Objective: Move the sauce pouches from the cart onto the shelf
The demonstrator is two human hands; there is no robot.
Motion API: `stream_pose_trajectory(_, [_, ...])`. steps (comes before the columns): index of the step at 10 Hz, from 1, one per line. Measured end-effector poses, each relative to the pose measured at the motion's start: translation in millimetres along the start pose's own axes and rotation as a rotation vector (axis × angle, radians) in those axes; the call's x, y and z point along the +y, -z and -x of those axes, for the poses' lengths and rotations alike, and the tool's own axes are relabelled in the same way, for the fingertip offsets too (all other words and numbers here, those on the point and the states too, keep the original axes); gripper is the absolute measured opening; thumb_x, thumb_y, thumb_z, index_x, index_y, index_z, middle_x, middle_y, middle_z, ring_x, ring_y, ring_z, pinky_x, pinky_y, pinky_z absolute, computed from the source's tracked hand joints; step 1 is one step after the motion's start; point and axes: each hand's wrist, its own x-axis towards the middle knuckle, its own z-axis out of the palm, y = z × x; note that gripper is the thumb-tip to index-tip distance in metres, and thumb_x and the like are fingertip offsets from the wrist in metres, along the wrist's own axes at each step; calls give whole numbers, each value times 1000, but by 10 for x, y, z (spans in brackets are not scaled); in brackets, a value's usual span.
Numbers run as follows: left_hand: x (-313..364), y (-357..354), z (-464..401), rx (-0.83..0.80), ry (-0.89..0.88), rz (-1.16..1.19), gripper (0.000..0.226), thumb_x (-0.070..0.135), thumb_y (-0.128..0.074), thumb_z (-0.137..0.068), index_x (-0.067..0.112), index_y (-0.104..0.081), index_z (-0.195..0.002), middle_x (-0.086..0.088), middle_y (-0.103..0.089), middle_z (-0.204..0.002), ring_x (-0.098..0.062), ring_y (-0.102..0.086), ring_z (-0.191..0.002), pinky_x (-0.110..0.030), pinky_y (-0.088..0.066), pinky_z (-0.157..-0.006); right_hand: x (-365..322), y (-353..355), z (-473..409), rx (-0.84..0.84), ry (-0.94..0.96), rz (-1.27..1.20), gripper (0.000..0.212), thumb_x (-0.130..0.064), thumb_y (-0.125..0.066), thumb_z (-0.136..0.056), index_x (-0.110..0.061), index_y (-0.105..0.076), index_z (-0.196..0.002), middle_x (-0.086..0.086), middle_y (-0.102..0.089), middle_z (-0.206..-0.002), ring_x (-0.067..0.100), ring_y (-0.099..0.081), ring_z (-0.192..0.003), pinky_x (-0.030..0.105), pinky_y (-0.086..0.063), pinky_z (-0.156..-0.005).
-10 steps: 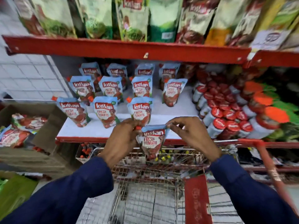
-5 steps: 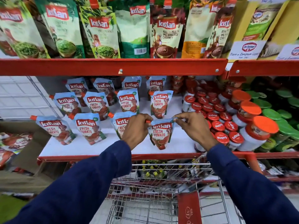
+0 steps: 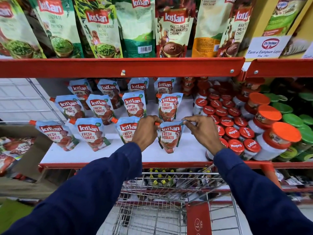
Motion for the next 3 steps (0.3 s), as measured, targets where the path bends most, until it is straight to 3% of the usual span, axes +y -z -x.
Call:
stream_pose_trajectory(1, [-4, 20, -5, -31, 3, 8, 25, -2, -64, -89, 7, -69, -112, -13, -71, -110, -26, -66, -97, -33, -55, -83, 3, 0, 12, -2, -2, 9, 18, -32, -69, -92, -26, -79, -105, 0, -81, -89, 10, -57, -55, 23, -35, -51])
stream_pose_trajectory(2, [66, 120, 25, -66, -6, -3, 32, -2, -67, -87, 8, -65, -117, -13, -70, -112, -27, -67, -96, -28, -51, -77, -59, 18, -8, -26, -16, 19, 20, -30, -69, -91, -26, -77, -109, -2, -81, -93, 7, -56, -50, 26, -44, -53])
stream_pose_trajectory(3, [103, 236, 142, -1, -95, -60, 37, 9, -72, -85, 13, -63, -120, -9, -65, -121, -25, -66, -97, -28, -50, -76, -101, 74, 125, 22, -39, -27, 31, -27, -71, -89, -24, -71, -119, -4, -78, -109, 9, -62, -57, 31, -54, -63])
